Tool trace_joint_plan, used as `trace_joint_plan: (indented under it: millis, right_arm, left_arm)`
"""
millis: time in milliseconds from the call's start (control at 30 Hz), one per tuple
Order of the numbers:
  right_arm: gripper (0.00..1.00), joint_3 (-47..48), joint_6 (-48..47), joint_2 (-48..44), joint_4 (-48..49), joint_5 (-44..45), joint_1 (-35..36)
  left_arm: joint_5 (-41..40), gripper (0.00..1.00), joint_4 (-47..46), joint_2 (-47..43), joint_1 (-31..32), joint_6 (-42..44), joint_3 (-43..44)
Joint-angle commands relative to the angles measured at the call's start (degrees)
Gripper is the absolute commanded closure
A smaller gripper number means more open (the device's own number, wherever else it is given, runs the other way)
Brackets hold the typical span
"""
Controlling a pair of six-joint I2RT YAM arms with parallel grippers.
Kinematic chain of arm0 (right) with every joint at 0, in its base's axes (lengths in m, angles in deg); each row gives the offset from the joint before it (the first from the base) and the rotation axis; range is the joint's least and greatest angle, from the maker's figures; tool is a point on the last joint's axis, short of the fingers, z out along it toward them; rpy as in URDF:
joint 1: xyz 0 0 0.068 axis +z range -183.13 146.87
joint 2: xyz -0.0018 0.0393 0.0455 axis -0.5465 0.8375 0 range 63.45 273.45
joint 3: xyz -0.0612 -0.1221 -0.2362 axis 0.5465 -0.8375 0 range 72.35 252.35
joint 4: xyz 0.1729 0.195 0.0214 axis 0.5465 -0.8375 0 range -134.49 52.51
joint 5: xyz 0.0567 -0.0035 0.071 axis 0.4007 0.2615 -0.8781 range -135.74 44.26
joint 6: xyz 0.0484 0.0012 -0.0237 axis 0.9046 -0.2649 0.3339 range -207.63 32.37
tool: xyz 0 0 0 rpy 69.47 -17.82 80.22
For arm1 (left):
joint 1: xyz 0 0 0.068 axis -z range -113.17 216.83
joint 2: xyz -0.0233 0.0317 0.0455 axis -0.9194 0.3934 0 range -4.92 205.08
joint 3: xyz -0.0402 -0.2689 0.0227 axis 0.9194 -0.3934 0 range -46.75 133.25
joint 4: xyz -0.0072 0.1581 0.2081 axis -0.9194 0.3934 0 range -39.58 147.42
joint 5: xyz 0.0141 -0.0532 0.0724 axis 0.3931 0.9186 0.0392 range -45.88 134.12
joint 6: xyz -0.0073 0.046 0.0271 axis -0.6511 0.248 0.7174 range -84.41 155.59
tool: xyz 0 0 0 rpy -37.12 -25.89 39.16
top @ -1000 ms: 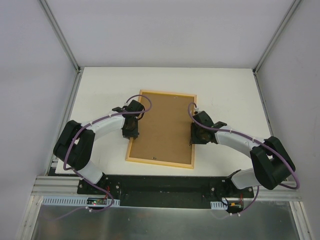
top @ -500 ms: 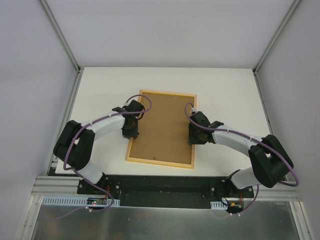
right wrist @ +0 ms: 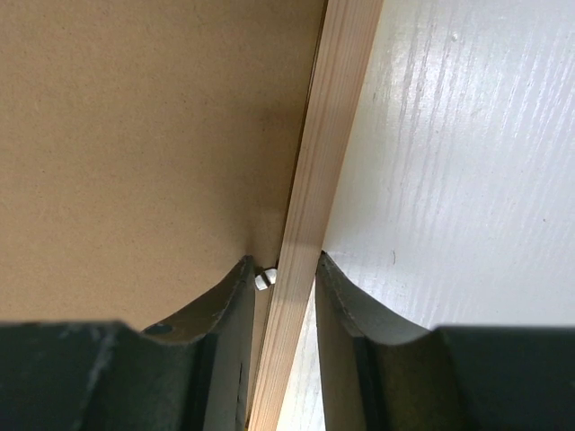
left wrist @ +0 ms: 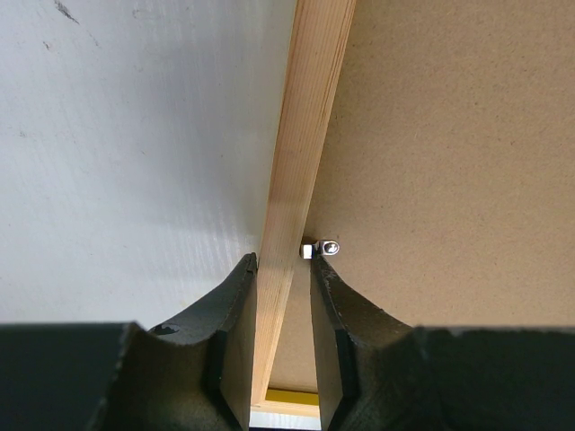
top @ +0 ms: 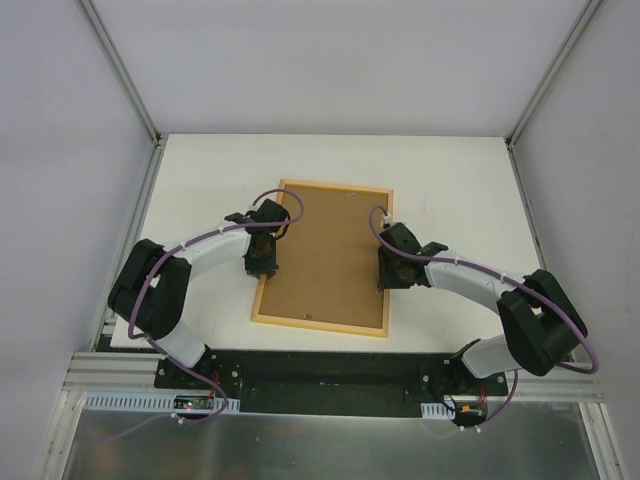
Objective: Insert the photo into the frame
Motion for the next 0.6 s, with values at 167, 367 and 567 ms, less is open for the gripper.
trace_joint_plan:
  millis: [167, 367, 567]
  right_arm:
    - [1.00, -4.04, -1.14, 0.49, -2.37, -1.93, 1.83]
    - [0.99, -5.72, 0.36, -1.00, -2.02, -1.58, 1.84]
    - [1.00, -6.95, 2.55, -1.88, -0.79, -1.93, 1.75]
  left_arm:
    - [0.87, 1.00, -5.15, 6.18, -0.47, -2.76, 1.35]
    - [1.57, 1.00, -5.06, 9.08, -1.17, -2.59, 4.69]
    - [2.01, 1.00, -5.15, 11.11, -2.31, -1.18, 8.03]
